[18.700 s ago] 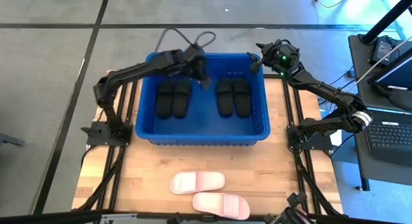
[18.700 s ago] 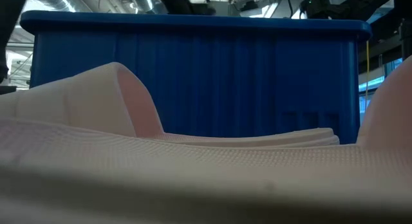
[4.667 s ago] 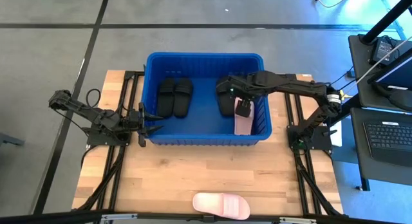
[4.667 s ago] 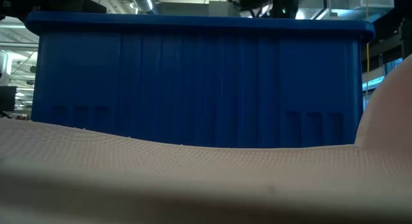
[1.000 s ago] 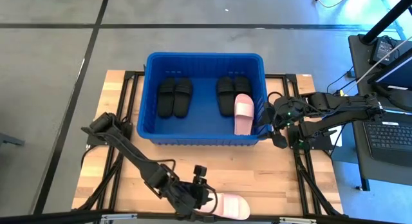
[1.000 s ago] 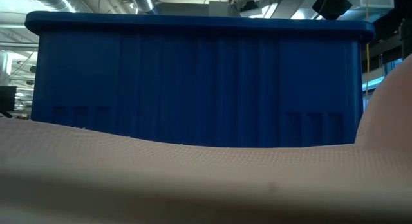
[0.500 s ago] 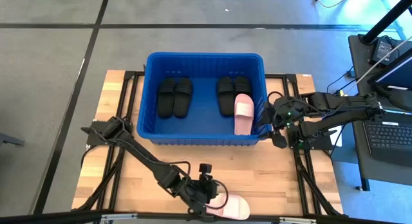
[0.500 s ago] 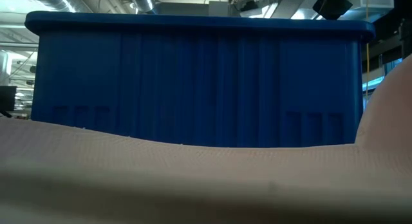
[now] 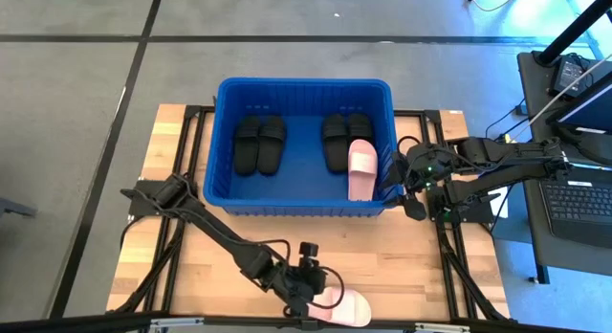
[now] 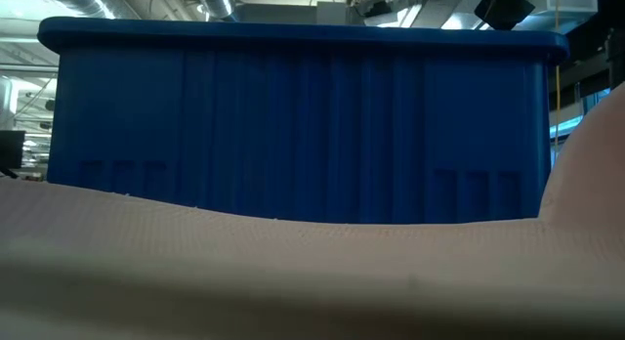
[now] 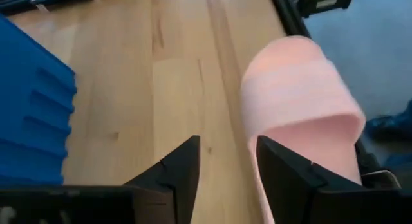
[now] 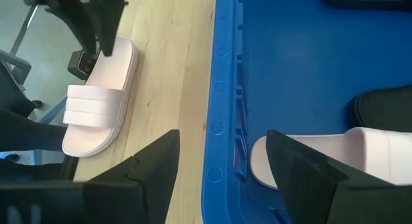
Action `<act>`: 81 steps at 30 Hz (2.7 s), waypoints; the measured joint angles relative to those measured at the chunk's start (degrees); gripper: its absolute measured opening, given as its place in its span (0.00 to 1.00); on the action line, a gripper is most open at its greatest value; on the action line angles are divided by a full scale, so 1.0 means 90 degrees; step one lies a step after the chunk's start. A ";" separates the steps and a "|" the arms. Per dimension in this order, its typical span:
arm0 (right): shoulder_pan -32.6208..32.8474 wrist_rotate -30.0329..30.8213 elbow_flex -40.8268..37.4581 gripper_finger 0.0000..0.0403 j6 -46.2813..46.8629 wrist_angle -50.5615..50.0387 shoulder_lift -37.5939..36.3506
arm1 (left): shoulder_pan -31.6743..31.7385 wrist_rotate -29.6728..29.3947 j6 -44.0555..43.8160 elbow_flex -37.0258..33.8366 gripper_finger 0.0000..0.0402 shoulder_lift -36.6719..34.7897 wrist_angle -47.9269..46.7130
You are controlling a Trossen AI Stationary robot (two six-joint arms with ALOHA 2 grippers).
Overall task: Pick and place slides into bin
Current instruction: Put the pink slide into the blue container
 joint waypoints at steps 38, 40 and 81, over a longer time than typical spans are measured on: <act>0.0000 0.0000 0.0002 0.58 0.0029 -0.0002 -0.0001 | 0.0110 0.0370 0.2381 -0.0008 0.36 0.1084 0.1439; 0.0002 -0.0002 0.0002 0.58 0.0027 -0.0002 0.0000 | 0.0111 0.0378 0.2380 -0.0008 0.37 0.1077 0.1468; 0.0001 0.0001 0.0002 0.58 -0.0338 -0.0024 0.0000 | 0.0501 0.1570 0.2703 -0.0008 0.26 0.1599 0.2999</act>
